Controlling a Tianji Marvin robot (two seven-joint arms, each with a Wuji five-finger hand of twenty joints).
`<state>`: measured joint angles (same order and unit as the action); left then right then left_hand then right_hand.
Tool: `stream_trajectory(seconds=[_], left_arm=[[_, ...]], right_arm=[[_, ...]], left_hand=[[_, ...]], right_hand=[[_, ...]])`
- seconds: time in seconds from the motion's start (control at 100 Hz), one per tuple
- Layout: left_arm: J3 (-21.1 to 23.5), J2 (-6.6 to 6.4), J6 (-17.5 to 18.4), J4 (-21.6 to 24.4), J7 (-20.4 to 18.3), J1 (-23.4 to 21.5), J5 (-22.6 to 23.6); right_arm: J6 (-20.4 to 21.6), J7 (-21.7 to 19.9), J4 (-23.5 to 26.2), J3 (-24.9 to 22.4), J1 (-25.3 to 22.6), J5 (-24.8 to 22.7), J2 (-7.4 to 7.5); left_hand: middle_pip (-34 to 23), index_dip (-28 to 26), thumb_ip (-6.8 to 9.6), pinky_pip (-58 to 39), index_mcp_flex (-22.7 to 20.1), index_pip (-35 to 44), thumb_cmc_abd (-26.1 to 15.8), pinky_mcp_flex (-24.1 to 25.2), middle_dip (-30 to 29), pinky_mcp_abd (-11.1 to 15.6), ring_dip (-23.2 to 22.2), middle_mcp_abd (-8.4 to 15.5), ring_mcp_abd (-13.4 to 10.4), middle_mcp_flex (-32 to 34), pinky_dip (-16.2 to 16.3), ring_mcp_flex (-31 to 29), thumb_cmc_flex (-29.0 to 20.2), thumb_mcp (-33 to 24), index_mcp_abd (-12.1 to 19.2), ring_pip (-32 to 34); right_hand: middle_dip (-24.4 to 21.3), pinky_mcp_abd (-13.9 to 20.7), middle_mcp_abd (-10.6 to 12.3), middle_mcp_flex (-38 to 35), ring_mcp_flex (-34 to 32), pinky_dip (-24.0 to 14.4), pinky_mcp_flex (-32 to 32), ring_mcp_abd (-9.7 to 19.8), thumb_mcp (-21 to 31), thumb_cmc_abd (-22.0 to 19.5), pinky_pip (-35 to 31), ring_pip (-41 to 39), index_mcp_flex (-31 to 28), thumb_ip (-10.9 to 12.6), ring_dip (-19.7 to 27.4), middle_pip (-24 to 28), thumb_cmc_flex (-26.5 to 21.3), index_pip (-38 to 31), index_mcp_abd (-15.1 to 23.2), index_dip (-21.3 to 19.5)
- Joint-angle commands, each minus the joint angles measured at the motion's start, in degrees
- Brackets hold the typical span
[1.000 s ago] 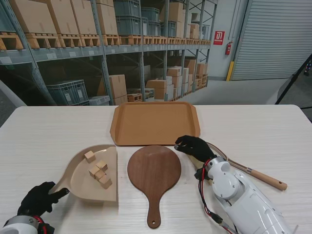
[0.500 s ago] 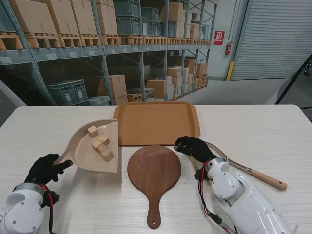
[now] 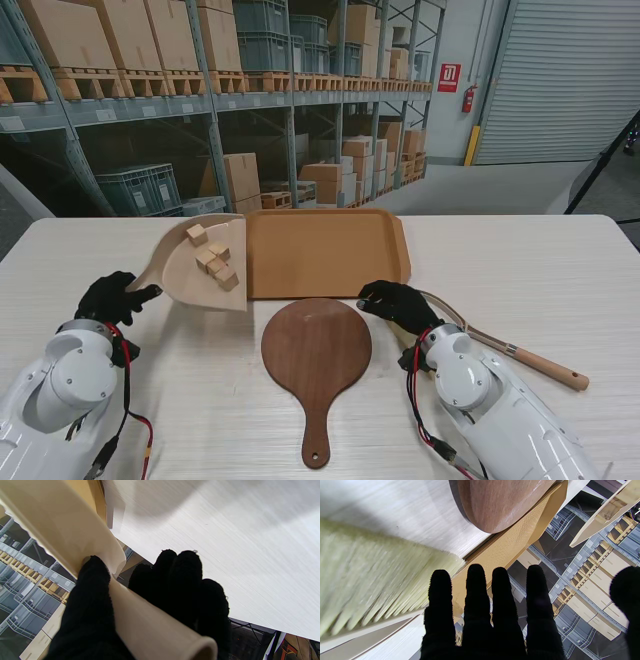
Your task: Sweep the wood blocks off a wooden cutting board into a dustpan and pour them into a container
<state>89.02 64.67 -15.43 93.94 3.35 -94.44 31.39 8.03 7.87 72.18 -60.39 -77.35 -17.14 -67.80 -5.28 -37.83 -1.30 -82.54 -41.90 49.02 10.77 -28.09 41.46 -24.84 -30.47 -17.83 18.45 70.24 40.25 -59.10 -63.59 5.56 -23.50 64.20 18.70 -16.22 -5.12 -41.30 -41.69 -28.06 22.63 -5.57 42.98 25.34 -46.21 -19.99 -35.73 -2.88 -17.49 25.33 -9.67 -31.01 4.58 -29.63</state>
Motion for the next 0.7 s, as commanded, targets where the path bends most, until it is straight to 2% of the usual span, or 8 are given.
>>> stream_trajectory(seconds=[0.0, 0.14, 0.33, 0.69], left_arm=[[-0.63, 0.1, -0.28, -0.44, -1.07, 2.66, -0.23], [-3.35, -0.25, -0.45, -5.3, -2.56, 7.83, -0.27], [-7.02, -0.71, 1.26, -12.83, -3.88, 14.16, 0.51], [-13.41, -1.06, 3.25, -24.16, -5.78, 23.72, 0.48]], right_arm=[[0.15, -0.82, 0.17, 0.17, -0.53, 0.11, -0.09], [0.22, -0.91, 0.15, 0.3, -0.53, 0.27, -0.1], [-0.42, -0.92, 0.42, 0.35, -0.69, 0.59, -0.17], [-1.11, -0.64, 0.73, 0.47, -0.8, 0.94, -0.33]], left_hand=[[-68.32, -1.38, 0.4, -0.19, -1.86, 5.06, -12.05, 0.68, 0.16, 3.91, -0.06, 17.02, -11.11, 0.67, 1.28, -1.4, -7.81, -4.91, 0.15, 3.41], [-68.33, -1.4, 0.4, -0.24, -1.51, 5.33, -12.26, 0.66, 0.07, 4.02, 0.03, 17.37, -11.45, 0.52, 1.17, -1.32, -7.66, -4.86, 0.25, 3.36], [-68.15, -1.3, 0.37, -0.11, -0.74, 5.85, -12.71, 0.47, -0.21, 4.78, 0.24, 17.99, -12.13, 0.08, 0.81, -1.16, -7.46, -4.79, 0.35, 3.11], [-68.42, -0.79, 0.21, 0.35, 1.44, 6.99, -13.9, 1.39, -0.6, 5.32, 0.31, 18.21, -12.39, -1.74, 0.29, 0.09, -7.5, -4.6, 0.29, 2.88]], right_hand=[[0.84, -1.45, 0.28, 0.34, 0.35, -1.49, -0.49, 0.26, 0.73, -1.1, -0.98, -0.92, -1.57, 0.81, -0.78, 0.99, -0.72, -0.58, 0.31, 0.32], [0.87, -1.48, 0.43, 0.3, 0.33, -1.52, -0.42, 0.22, 0.84, -1.18, -0.99, -0.92, -1.59, 0.8, -0.79, 0.99, -0.81, -0.59, 0.36, 0.27], [0.9, -1.45, 0.32, 0.32, 0.31, -1.54, -0.44, 0.26, 1.04, -1.33, -0.97, -0.94, -1.67, 0.82, -0.81, 0.99, -1.15, -0.66, 0.46, 0.21], [0.93, -1.36, 0.3, 0.31, 0.27, -1.58, -0.4, 0.16, 1.47, -1.41, -1.0, -0.99, -1.8, 0.81, -0.83, 1.0, -1.45, -0.82, 0.62, 0.09]])
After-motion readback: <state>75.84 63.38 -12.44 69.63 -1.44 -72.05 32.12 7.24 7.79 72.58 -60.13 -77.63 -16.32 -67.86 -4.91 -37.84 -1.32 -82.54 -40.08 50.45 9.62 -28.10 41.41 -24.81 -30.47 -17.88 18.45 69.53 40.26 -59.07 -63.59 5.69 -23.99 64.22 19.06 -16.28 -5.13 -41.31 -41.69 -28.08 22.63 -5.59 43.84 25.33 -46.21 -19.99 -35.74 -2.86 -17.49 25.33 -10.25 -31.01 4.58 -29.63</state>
